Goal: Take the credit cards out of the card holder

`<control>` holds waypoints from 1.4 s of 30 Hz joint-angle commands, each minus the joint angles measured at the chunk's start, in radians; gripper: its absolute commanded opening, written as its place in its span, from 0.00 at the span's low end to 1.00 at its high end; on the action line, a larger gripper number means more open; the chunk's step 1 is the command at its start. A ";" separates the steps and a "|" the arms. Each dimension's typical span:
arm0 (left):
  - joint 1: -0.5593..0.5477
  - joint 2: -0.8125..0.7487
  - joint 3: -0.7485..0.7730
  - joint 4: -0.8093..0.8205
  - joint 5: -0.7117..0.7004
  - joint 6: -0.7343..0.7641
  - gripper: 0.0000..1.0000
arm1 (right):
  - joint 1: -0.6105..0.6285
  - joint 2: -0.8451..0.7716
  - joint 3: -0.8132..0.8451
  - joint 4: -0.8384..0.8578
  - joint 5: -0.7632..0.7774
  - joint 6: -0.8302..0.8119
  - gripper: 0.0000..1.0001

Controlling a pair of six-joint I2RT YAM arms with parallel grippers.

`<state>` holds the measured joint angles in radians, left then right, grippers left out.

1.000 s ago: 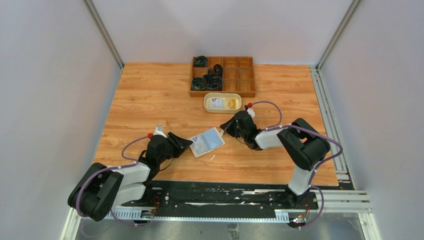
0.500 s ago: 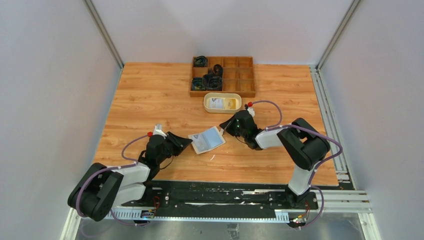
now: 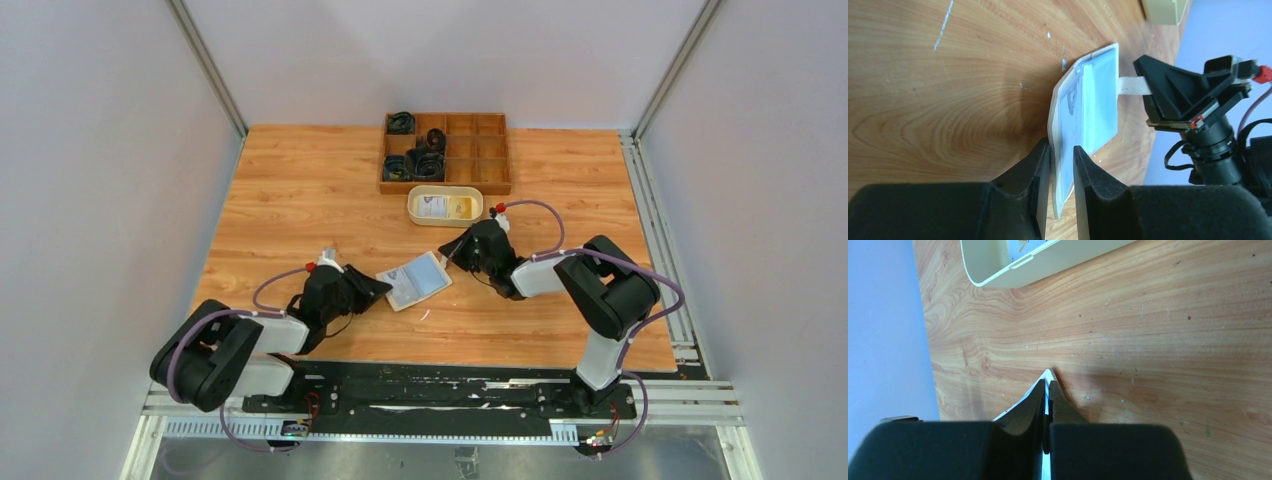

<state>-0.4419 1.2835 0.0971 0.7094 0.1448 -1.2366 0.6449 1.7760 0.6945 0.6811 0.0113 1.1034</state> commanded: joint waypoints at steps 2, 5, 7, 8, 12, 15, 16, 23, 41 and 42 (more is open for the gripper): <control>-0.033 0.065 0.027 0.016 -0.019 0.017 0.24 | -0.015 0.002 -0.020 0.008 0.004 0.004 0.00; -0.037 0.057 0.020 0.016 -0.035 0.010 0.19 | -0.018 -0.002 -0.025 0.008 0.006 0.005 0.00; -0.037 0.028 0.010 0.006 -0.056 0.017 0.19 | -0.019 -0.002 -0.026 0.008 0.004 0.004 0.00; -0.037 0.002 0.013 -0.029 -0.063 0.025 0.19 | -0.020 -0.001 -0.026 0.008 0.005 0.003 0.00; -0.037 -0.090 0.021 -0.128 -0.097 0.059 0.23 | -0.022 0.005 -0.027 0.016 0.005 0.004 0.00; -0.036 -0.118 0.029 -0.167 -0.105 0.074 0.25 | -0.021 0.012 -0.025 0.021 -0.027 0.004 0.00; -0.037 -0.114 0.030 -0.168 -0.101 0.074 0.25 | -0.021 0.015 -0.024 0.023 -0.030 0.006 0.00; -0.036 -0.089 0.040 -0.167 -0.087 0.072 0.16 | -0.023 0.017 -0.026 0.028 -0.036 0.007 0.00; -0.037 -0.086 0.022 -0.168 -0.094 0.063 0.07 | -0.026 0.028 -0.027 0.030 -0.040 0.012 0.00; -0.036 -0.081 0.022 -0.168 -0.093 0.062 0.01 | -0.026 0.027 -0.027 0.026 -0.037 0.015 0.00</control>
<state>-0.4732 1.1893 0.1131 0.5426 0.0708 -1.1812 0.6327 1.7927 0.6830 0.7113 -0.0345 1.1080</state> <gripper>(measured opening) 0.090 0.026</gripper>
